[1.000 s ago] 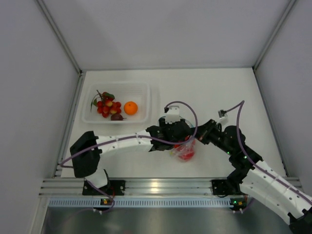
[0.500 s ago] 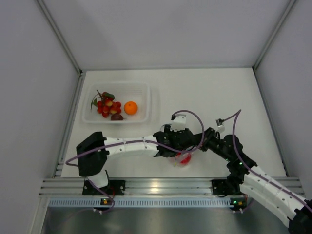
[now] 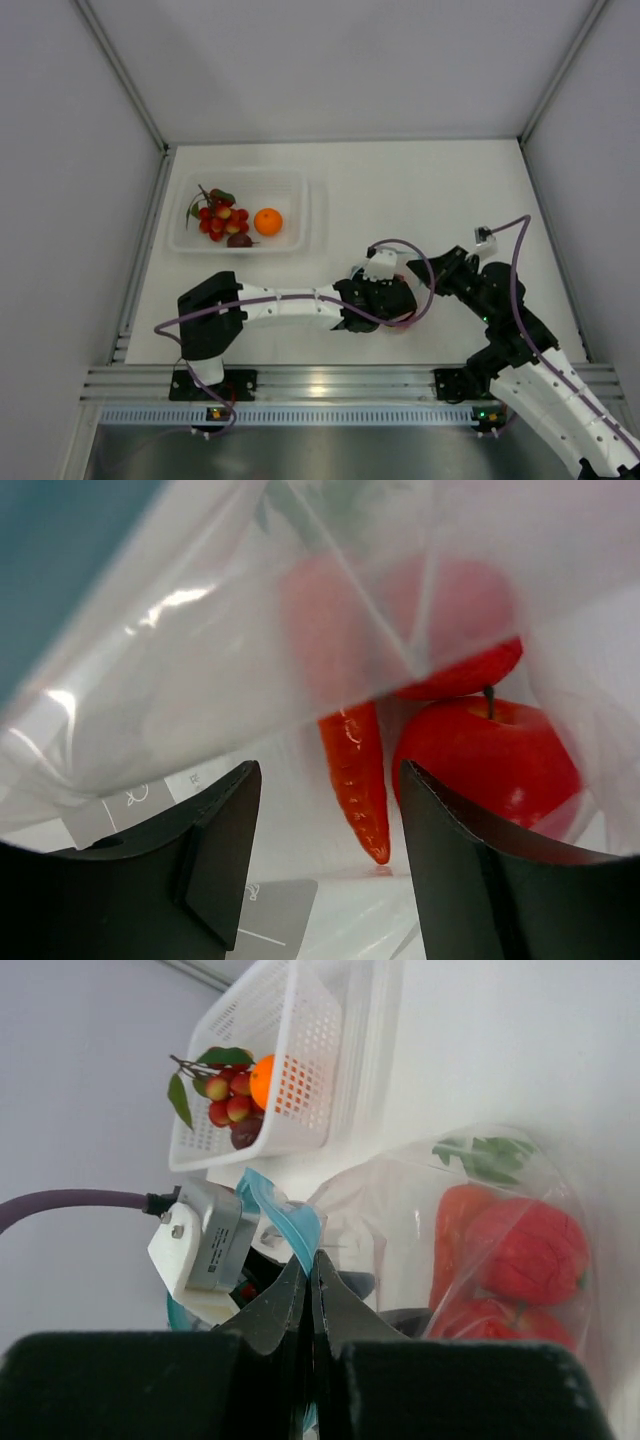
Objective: Open the zip-top bag and remove the fake food
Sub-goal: Pick up the fake vegetable from the zipper food storage bag.
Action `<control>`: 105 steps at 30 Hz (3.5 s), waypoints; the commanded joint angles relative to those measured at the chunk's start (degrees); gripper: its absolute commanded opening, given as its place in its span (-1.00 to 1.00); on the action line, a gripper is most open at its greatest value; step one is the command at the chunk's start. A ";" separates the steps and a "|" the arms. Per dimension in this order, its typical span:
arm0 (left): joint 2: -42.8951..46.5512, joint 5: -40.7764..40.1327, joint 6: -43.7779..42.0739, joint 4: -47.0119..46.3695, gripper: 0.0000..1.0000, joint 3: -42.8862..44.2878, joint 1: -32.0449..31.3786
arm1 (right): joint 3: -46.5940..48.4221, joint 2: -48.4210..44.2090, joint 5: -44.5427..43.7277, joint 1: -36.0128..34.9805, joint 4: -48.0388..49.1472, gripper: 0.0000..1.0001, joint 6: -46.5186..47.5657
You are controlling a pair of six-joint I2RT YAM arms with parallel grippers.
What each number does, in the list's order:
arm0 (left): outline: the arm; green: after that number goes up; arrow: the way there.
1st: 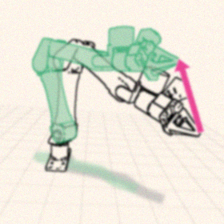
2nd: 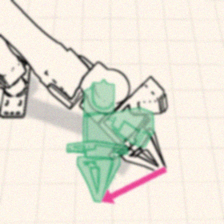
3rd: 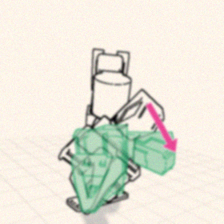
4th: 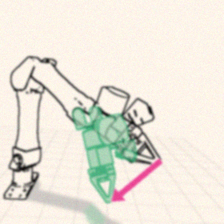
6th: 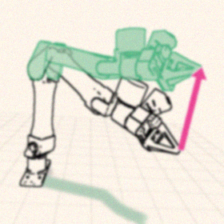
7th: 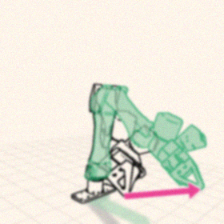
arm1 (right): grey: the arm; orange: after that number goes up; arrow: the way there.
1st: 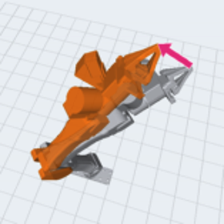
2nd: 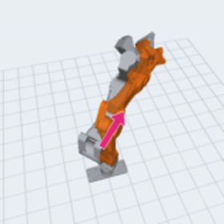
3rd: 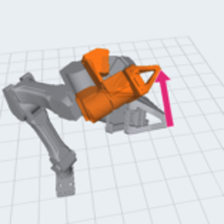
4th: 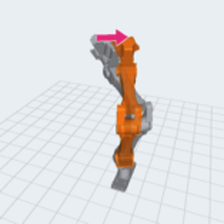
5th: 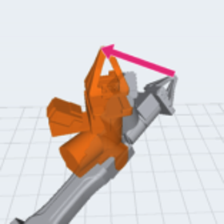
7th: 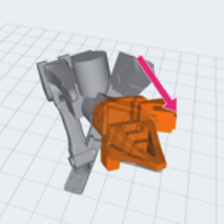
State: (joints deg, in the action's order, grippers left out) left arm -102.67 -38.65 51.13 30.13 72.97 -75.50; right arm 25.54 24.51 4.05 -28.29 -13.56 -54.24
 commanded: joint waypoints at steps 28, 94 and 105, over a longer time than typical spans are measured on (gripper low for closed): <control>-17.56 1.83 3.71 0.46 0.17 7.28 2.99 | -2.34 -0.87 2.63 0.87 -1.12 -1.00 3.09; -13.79 2.79 1.51 -0.24 -1.00 10.70 1.24 | -2.16 1.50 3.24 0.52 -2.34 -1.00 6.42; -9.04 -0.10 -1.03 -3.67 -0.32 9.03 1.15 | 0.83 4.31 -3.61 -6.25 -6.92 -1.00 11.08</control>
State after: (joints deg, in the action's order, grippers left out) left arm -115.13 -36.34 51.86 31.57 80.14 -74.54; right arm 25.21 28.25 -1.96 -31.55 -18.48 -45.17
